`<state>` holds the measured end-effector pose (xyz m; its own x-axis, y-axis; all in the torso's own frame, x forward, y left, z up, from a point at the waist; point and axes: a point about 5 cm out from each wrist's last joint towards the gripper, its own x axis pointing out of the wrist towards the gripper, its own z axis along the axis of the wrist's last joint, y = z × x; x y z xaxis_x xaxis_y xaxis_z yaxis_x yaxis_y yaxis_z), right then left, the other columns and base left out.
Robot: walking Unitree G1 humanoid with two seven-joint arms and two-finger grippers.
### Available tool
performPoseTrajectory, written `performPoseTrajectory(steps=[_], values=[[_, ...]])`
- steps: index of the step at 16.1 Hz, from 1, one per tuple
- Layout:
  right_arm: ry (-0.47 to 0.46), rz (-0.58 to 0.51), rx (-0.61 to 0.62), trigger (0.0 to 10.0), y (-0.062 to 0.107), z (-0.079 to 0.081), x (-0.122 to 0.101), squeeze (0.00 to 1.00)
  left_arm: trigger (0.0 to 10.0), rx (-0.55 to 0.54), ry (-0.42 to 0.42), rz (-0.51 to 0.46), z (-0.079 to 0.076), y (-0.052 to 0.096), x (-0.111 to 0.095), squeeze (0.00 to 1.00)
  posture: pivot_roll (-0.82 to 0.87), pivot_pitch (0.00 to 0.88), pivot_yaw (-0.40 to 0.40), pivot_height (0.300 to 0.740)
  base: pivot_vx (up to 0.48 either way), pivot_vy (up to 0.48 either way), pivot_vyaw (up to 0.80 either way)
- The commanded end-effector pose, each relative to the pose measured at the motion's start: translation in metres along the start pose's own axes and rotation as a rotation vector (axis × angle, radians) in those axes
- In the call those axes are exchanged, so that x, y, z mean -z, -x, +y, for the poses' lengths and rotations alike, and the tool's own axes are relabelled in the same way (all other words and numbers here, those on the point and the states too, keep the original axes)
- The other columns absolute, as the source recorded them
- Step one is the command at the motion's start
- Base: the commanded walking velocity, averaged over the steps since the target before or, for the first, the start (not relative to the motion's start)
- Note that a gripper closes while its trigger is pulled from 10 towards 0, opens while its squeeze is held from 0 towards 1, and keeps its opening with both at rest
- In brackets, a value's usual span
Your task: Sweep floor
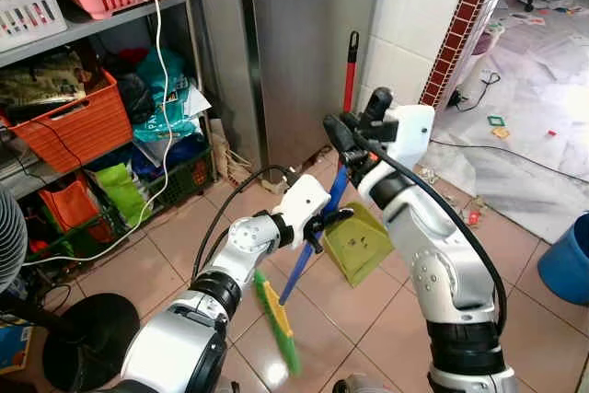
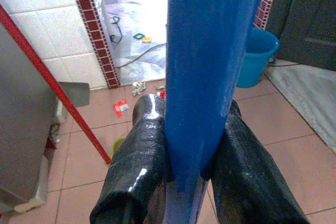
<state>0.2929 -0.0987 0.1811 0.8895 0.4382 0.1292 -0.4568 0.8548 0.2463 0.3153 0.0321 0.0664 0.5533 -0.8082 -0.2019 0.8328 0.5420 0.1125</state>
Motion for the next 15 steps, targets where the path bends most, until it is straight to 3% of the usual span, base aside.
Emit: performPoseTrajectory(steps=[1, 4, 5, 7, 8, 9, 10, 12, 13, 14, 15], values=[[0.014, -0.004, 0.018, 10.0, 0.0026, -0.0029, -0.0002, 1.00, 0.0, -0.049, -0.006, -0.034, 0.0128, 0.0017, -0.0098, 0.00, -0.20, 0.000, 0.027, 0.740, 0.000, 0.000, 0.00], [0.024, -0.003, 0.020, 10.0, 0.0030, -0.0037, 0.0015, 0.93, 0.0, -0.049, -0.006, -0.032, 0.0131, 0.0018, -0.0096, 0.00, -0.20, 0.000, 0.029, 0.740, 0.000, 0.000, 0.00], [0.027, -0.003, 0.022, 10.0, 0.0034, -0.0042, 0.0024, 0.62, 0.0, -0.048, -0.006, -0.031, 0.0131, 0.0019, -0.0095, 0.00, -0.20, 0.000, 0.029, 0.740, 0.000, 0.000, 0.00], [0.028, -0.006, 0.022, 10.0, 0.0034, -0.0044, 0.0029, 0.62, 0.0, -0.047, -0.007, -0.030, 0.0131, 0.0020, -0.0093, 0.00, -0.20, 0.000, 0.029, 0.740, 0.000, 0.000, 0.00], [0.027, -0.008, 0.023, 8.5, 0.0030, -0.0043, 0.0028, 0.62, 0.0, -0.046, -0.007, -0.030, 0.0131, 0.0020, -0.0093, 0.00, -0.20, 0.000, 0.029, 0.740, 0.000, 0.000, 0.00], [0.025, -0.009, 0.023, 0.3, 0.0022, -0.0042, 0.0029, 0.61, 0.0, -0.046, -0.007, -0.030, 0.0132, 0.0019, -0.0094, 0.00, -0.20, 0.000, 0.028, 0.740, 0.000, 0.000, 0.00], [0.024, -0.009, 0.023, 0.0, 0.0020, -0.0043, 0.0030, 0.61, 0.0, -0.046, -0.007, -0.030, 0.0131, 0.0019, -0.0094, 0.00, -0.20, 0.000, 0.028, 0.740, 0.000, 0.000, 0.00], [0.020, -0.009, 0.019, 0.0, 0.0011, -0.0036, 0.0038, 0.51, 0.0, -0.041, -0.010, -0.027, 0.0120, 0.0016, -0.0089, 0.00, -0.20, 0.000, 0.028, 0.740, 0.000, 0.000, 0.00], [0.019, -0.008, 0.014, 0.0, 0.0009, -0.0029, 0.0043, 0.08, 0.0, -0.038, -0.012, -0.026, 0.0113, 0.0015, -0.0084, 0.00, -0.20, 0.000, 0.028, 0.740, 0.000, 0.000, 0.00], [0.017, -0.008, 0.011, 0.0, 0.0009, -0.0024, 0.0047, 0.08, 0.0, -0.036, -0.013, -0.024, 0.0109, 0.0015, -0.0081, 0.00, -0.20, 0.000, 0.027, 0.740, 0.000, 0.000, 0.00], [0.018, -0.005, 0.002, 0.0, 0.0002, -0.0012, 0.0048, 0.00, 0.0, -0.033, -0.016, -0.023, 0.0105, 0.0013, -0.0079, 0.00, -0.20, 0.000, 0.027, 0.740, 0.000, 0.000, 0.00]])
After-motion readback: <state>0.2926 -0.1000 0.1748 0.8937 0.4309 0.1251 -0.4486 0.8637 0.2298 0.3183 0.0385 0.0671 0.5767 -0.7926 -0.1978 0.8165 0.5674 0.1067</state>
